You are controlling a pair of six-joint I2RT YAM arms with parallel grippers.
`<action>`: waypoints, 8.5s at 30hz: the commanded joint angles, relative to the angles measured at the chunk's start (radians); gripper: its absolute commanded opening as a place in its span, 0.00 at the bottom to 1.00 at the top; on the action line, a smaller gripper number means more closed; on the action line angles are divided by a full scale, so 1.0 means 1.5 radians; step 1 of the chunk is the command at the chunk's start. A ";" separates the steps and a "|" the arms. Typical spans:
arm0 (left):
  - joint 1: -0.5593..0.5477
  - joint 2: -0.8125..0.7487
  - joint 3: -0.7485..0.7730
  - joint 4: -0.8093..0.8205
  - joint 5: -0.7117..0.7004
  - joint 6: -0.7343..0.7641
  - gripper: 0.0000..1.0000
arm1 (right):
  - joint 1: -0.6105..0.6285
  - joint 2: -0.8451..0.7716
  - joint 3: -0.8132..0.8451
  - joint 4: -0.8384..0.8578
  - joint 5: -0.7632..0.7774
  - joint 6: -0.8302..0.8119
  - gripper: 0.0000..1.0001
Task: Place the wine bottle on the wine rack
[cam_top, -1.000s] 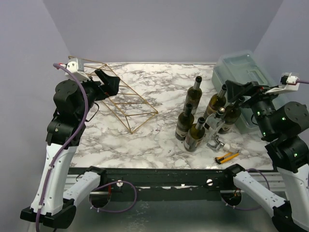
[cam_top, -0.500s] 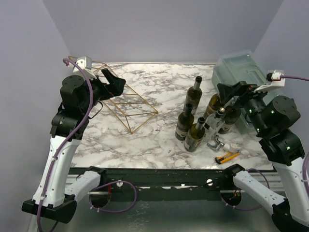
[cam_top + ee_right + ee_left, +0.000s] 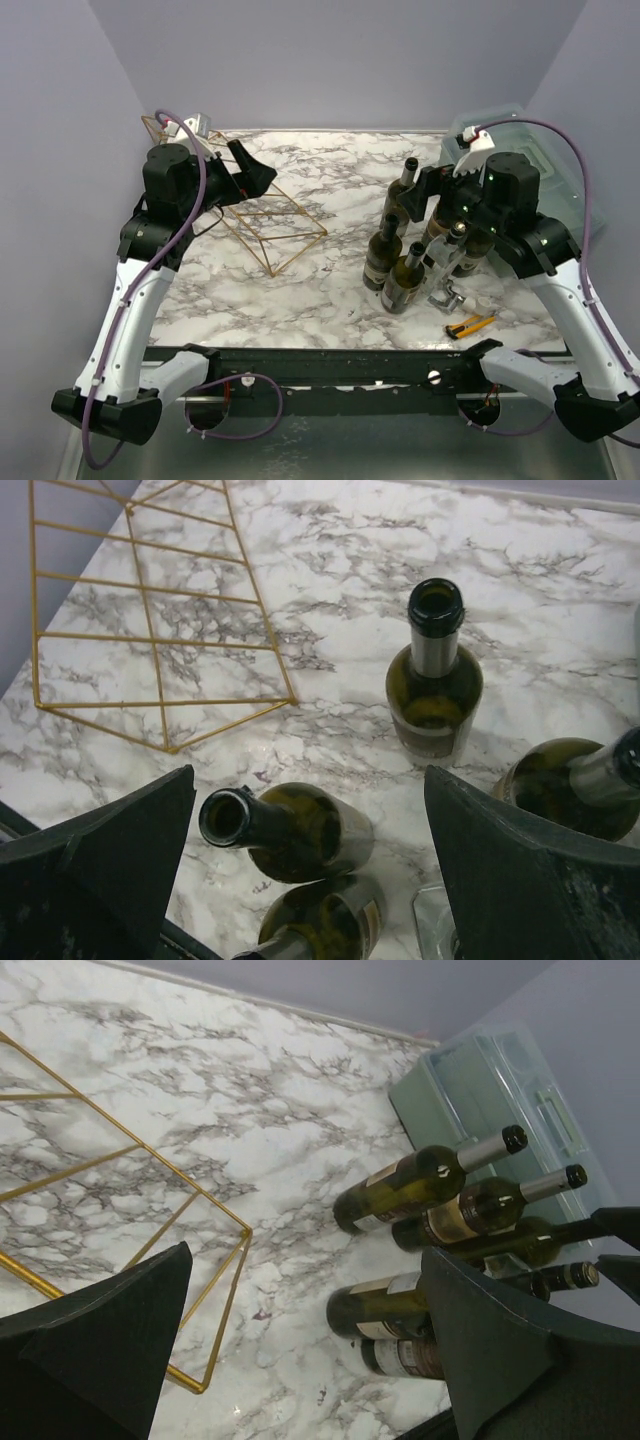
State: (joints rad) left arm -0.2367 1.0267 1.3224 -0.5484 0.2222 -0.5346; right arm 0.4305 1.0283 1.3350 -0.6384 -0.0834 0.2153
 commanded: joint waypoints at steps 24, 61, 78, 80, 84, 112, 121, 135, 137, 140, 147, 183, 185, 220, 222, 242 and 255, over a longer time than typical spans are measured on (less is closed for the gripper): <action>-0.077 0.061 -0.009 0.056 0.078 -0.014 0.99 | 0.242 0.083 -0.041 -0.054 0.280 -0.027 0.83; -0.168 0.069 -0.062 0.115 0.120 0.032 0.99 | 0.242 0.105 0.006 0.055 0.199 -0.018 0.04; -0.226 0.068 -0.085 0.146 0.089 0.043 0.99 | 0.242 0.107 -0.036 0.077 0.126 -0.040 0.43; -0.228 0.068 -0.080 0.146 0.088 0.040 0.99 | 0.242 0.107 -0.036 0.074 0.123 -0.040 0.47; -0.232 0.069 -0.072 0.144 0.083 0.032 0.99 | 0.242 0.101 -0.032 0.072 0.107 -0.042 0.57; -0.410 0.195 0.082 0.002 -0.139 0.030 0.99 | 0.242 -0.185 -0.138 0.212 0.289 0.009 0.82; -0.514 0.275 0.157 -0.075 -0.337 0.043 0.96 | 0.242 -0.237 -0.167 0.215 0.331 0.011 0.86; -0.598 0.373 0.235 -0.142 -0.520 0.044 0.84 | 0.242 -0.250 -0.172 0.202 0.351 0.010 0.89; -0.602 0.386 0.243 -0.146 -0.524 0.047 0.82 | 0.242 -0.251 -0.174 0.201 0.354 0.009 0.89; -0.605 0.405 0.256 -0.155 -0.529 0.051 0.76 | 0.242 -0.253 -0.174 0.200 0.354 0.007 0.89; -0.606 0.441 0.282 -0.181 -0.545 0.054 0.64 | 0.242 -0.258 -0.175 0.192 0.362 0.001 0.90; -0.571 0.407 0.401 -0.180 -0.531 0.114 0.00 | 0.242 -0.266 -0.189 0.222 0.413 -0.043 0.95; -0.552 0.400 0.409 -0.162 -0.504 0.115 0.00 | 0.242 -0.262 -0.186 0.228 0.412 -0.047 0.95; 0.061 0.599 0.712 0.077 -0.417 0.034 0.00 | 0.242 -0.062 -0.227 0.459 0.495 -0.121 1.00; 0.095 0.630 0.743 0.083 -0.398 0.021 0.00 | 0.242 -0.041 -0.232 0.480 0.509 -0.136 1.00; 0.236 0.860 0.856 0.356 -0.339 -0.028 0.00 | 0.149 0.104 -0.222 0.538 0.445 -0.146 1.00; 0.240 0.925 0.847 0.405 -0.413 0.003 0.00 | 0.145 0.122 -0.208 0.540 0.427 -0.146 1.00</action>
State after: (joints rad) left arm 0.1165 2.4310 2.5614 -0.1127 -0.3321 -0.5293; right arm 0.6525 1.2034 0.9970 0.1417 0.5816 -0.0154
